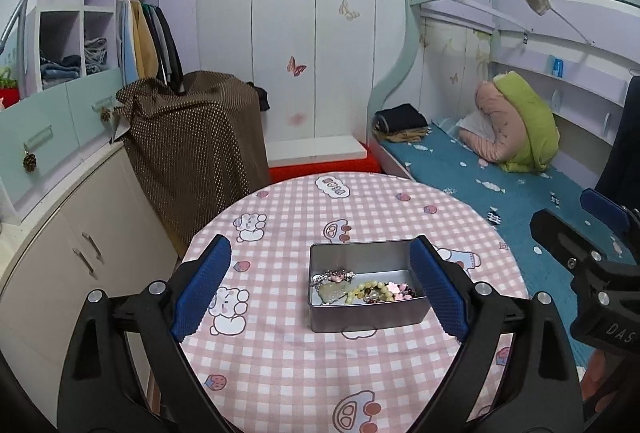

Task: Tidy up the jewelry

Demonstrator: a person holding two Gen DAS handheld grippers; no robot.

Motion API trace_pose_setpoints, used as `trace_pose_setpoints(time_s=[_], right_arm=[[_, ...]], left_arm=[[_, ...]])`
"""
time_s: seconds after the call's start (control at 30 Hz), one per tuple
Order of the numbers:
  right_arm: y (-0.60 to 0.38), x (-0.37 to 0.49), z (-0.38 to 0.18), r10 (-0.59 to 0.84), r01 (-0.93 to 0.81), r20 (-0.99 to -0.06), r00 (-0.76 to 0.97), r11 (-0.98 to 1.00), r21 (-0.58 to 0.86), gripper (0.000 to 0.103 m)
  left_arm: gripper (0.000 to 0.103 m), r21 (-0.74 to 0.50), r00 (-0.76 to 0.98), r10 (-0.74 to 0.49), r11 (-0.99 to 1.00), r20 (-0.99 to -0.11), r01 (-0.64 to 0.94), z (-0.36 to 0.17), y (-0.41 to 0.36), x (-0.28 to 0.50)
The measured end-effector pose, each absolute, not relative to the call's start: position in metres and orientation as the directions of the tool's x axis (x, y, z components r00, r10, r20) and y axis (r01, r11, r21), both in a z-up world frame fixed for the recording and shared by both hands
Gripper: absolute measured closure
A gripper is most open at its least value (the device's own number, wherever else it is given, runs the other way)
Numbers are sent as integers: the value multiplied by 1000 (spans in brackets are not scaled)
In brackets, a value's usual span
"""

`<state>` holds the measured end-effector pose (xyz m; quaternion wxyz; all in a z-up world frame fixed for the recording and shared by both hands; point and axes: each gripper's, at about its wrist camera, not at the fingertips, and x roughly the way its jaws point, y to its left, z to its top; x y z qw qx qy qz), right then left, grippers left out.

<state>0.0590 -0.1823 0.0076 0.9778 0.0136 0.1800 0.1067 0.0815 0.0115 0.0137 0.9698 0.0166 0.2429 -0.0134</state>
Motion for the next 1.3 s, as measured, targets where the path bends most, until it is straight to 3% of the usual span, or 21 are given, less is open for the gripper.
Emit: trace_pose_setpoints(time_s=[0.37,1.3], right_arm=[[-183,49,11,185,-179,-323,928,983,49,7],[-179,51,12,198,-192,-336,921,980,51,7]], left_arm=[[12,32,899,-15,999,-438,32,24,12,66],[10,36,890,-26,998,-455,47,19,12,69]])
